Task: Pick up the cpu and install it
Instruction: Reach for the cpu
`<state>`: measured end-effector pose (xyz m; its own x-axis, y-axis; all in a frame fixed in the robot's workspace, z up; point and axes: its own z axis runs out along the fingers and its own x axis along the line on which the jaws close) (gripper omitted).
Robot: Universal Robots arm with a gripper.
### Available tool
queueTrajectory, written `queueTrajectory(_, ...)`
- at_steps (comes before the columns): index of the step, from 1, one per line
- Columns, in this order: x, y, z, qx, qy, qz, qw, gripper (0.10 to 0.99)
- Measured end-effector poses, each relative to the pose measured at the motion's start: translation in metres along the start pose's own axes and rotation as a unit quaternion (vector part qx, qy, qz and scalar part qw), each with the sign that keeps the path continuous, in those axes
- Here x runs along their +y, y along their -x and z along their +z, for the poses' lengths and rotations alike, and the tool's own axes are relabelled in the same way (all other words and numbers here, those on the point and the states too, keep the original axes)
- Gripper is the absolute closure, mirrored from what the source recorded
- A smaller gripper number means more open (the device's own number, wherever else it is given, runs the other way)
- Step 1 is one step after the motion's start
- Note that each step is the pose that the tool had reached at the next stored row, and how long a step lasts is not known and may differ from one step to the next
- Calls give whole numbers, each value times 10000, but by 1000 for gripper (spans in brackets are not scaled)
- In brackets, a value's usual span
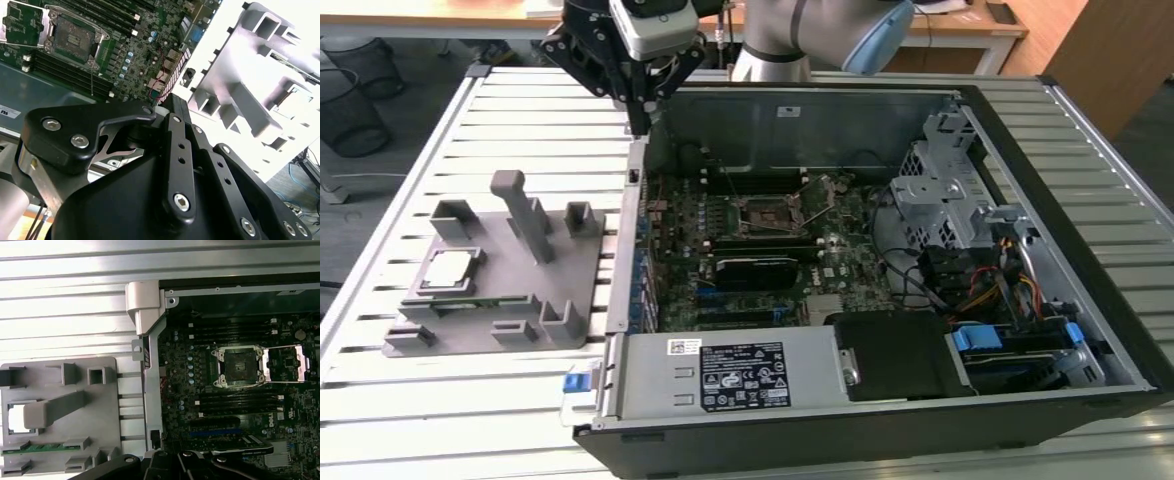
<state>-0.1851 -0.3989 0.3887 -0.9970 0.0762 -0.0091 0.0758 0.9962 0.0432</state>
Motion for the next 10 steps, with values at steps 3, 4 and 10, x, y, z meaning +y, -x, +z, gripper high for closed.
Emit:
queueTrajectory(3,-2,-24,2,1,0,0,10000,980)
queueTrajectory(4,-3,-31,3,2,0,0,10000,980)
queueTrajectory(10,-6,-78,5,5,-1,0,10000,980)
